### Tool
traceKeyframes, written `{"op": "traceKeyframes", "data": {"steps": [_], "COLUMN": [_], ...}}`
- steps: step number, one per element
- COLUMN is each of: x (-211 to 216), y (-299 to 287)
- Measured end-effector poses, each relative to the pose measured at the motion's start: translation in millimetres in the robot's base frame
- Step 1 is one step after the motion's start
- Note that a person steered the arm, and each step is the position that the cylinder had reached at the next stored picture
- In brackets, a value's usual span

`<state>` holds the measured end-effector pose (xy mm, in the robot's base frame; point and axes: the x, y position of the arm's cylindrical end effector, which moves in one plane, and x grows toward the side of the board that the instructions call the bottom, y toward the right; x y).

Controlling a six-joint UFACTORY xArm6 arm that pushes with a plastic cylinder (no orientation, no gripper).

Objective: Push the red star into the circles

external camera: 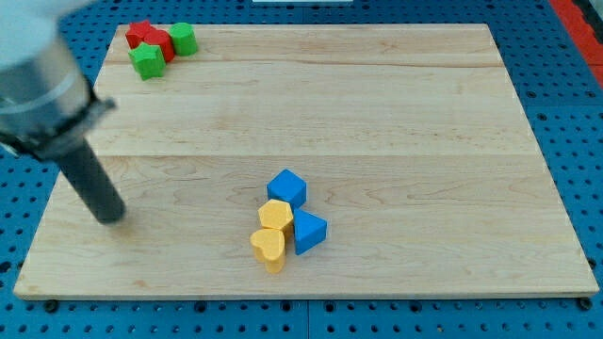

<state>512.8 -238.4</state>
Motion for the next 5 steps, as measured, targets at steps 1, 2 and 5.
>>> {"op": "traceKeyframes", "data": {"steps": [1,2,5], "x": [-77.3,-194.4,-289.5], "y": [-46.1,-61.4,-11.8]}}
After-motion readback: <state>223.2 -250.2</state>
